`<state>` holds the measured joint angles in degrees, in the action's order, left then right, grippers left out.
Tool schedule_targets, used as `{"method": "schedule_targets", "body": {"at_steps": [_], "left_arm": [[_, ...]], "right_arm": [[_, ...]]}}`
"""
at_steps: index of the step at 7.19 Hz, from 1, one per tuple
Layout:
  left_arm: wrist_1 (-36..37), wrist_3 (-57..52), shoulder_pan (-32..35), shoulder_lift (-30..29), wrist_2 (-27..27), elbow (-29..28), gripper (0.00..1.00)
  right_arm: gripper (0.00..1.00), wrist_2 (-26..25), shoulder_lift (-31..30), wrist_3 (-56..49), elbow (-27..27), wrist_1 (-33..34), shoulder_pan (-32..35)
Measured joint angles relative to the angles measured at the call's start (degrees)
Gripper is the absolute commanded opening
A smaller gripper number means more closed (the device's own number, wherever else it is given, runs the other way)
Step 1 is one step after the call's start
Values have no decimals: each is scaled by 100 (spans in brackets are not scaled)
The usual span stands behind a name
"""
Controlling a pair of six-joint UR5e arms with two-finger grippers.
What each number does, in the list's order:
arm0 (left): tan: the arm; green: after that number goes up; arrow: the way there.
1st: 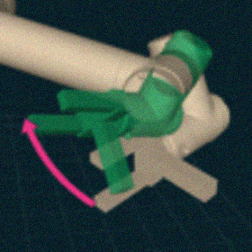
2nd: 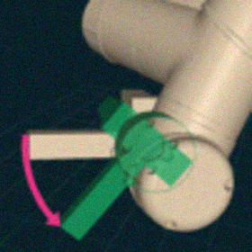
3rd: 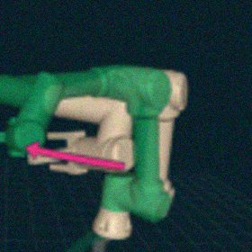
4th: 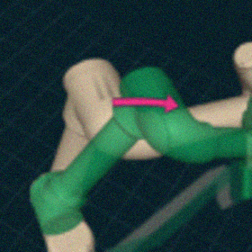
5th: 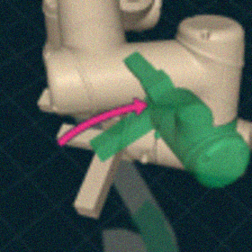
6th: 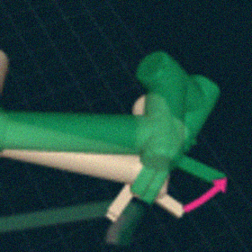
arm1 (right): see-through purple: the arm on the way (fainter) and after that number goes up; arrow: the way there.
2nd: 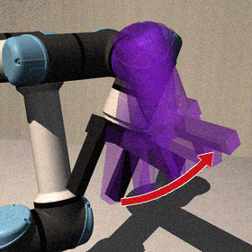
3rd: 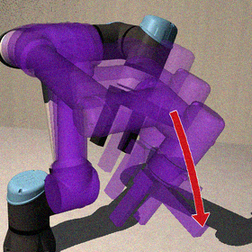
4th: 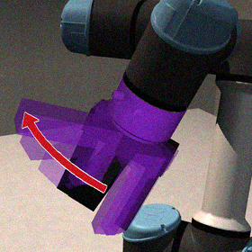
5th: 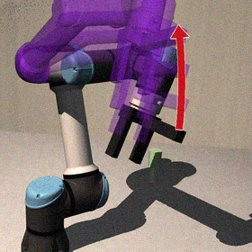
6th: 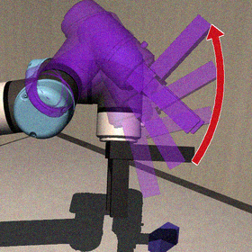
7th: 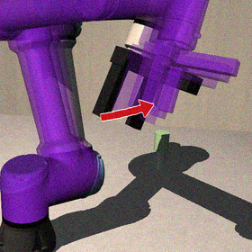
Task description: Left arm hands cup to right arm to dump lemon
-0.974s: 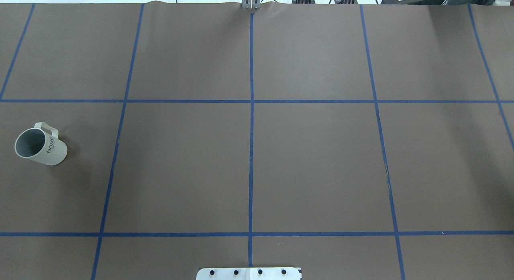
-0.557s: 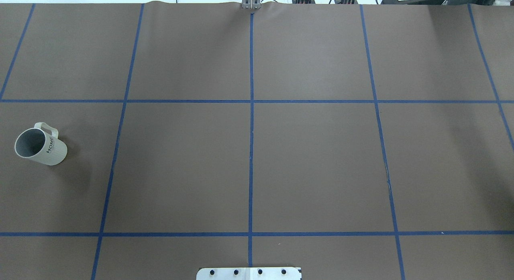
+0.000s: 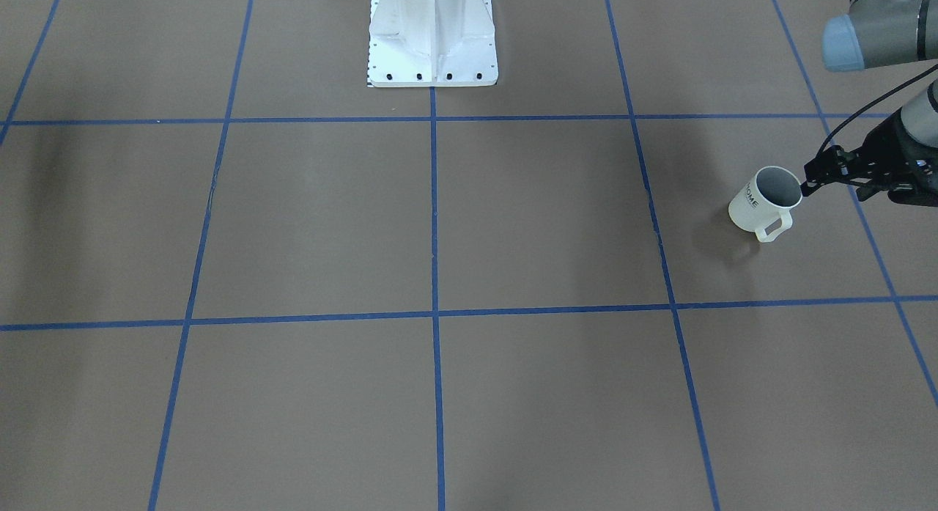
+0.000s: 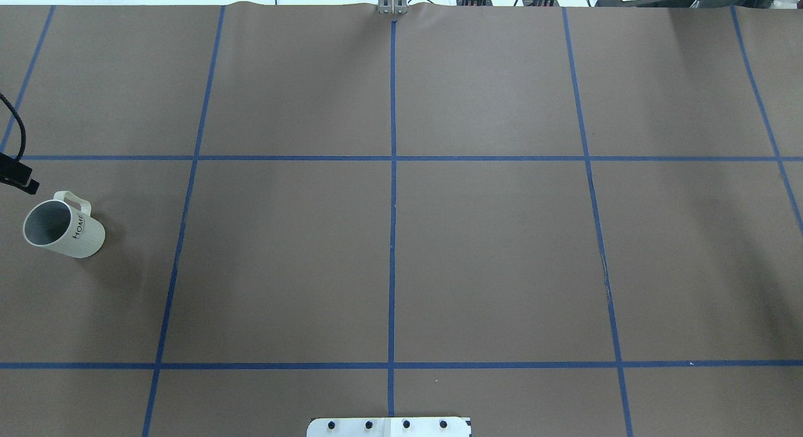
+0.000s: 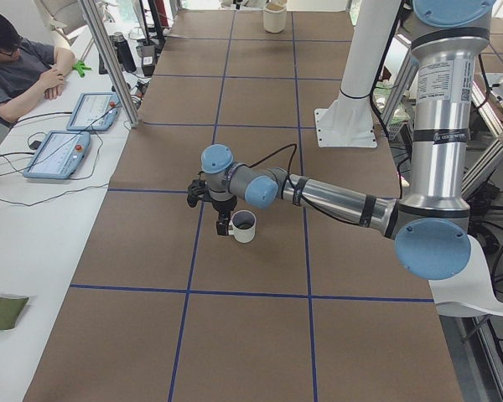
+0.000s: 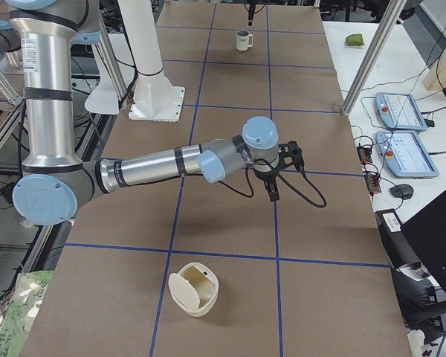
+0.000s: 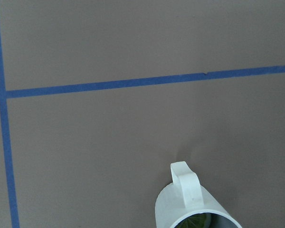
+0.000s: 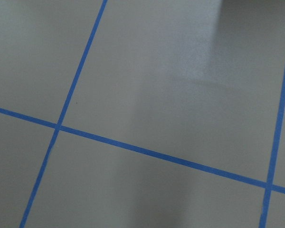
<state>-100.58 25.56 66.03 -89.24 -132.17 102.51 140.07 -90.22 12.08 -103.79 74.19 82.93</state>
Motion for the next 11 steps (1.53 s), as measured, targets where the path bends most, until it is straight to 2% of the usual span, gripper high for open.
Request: {"method": "schedule_targets", "body": {"at_steps": [2, 3, 4, 6, 9, 11], "left_arm": [[-15, 2, -242, 25, 6, -96, 97], [-79, 2, -331, 27, 7, -205, 87], [-222, 8, -386, 28, 7, -343, 69], [-435, 37, -441, 22, 7, -514, 1], [-471, 343, -450, -12, 11, -480, 0], [-261, 714, -445, -54, -113, -104, 0]], "right_arm": [[100, 157, 130, 13, -16, -2, -124], [100, 192, 180, 14, -29, -2, -173], [100, 239, 226, 14, -47, -1, -195], [100, 371, 255, 12, -81, -3, -207], [100, 412, 285, 9, -82, -164, -214], [100, 410, 413, 21, -81, -243, -225]]}}
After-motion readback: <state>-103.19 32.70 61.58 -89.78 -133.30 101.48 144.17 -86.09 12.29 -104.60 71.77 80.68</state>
